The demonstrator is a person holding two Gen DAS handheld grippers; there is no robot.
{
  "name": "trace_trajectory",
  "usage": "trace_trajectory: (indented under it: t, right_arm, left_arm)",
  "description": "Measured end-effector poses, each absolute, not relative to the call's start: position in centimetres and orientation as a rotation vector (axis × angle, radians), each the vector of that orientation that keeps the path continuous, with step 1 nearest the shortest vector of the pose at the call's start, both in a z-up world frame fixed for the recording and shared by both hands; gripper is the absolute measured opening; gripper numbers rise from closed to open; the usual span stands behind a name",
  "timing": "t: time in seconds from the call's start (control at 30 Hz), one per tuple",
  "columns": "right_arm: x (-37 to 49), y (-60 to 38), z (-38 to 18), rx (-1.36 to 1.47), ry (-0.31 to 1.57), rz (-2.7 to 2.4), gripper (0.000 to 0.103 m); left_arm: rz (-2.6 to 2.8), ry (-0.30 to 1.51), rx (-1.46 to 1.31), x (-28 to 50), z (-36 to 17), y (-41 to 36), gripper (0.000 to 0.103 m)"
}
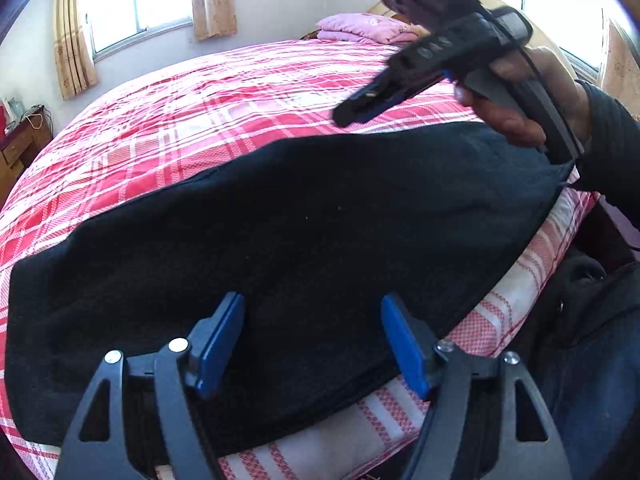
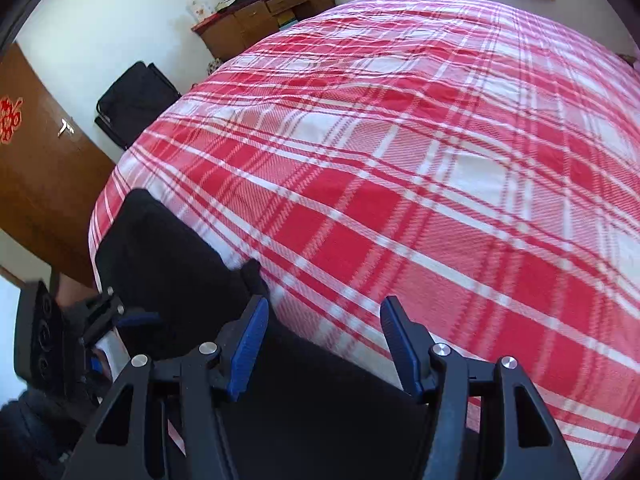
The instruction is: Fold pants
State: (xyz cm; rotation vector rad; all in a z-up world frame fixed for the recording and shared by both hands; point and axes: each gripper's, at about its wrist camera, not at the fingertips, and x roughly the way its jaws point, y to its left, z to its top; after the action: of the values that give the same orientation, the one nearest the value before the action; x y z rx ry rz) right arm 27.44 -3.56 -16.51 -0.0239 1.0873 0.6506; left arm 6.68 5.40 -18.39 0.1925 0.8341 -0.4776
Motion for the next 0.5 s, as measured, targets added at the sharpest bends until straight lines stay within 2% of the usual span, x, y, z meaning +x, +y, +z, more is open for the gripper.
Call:
trace_trajectory:
  t: [0.2, 0.37, 0.5]
  right_arm:
    - [27.5, -14.8, -8.8, -0.029, 0.952, 0.505, 0.060]
    - [27.7, -25.3, -0.3, 0.142, 0.772, 0.318, 0.060]
    - [27.7, -26.2, 0.6, 0.202, 0.760, 0.309, 0.060]
  left_arm:
    - [-0.474, 0.833, 0.180, 6.8, -18.5, 5.6, 0.072]
    - [-0.469, 0.834, 0.174, 7.1, -18.5, 5.6, 0.072]
    - [-0.467, 0.837, 0.169, 7.3, -18.5, 5.4, 0.077]
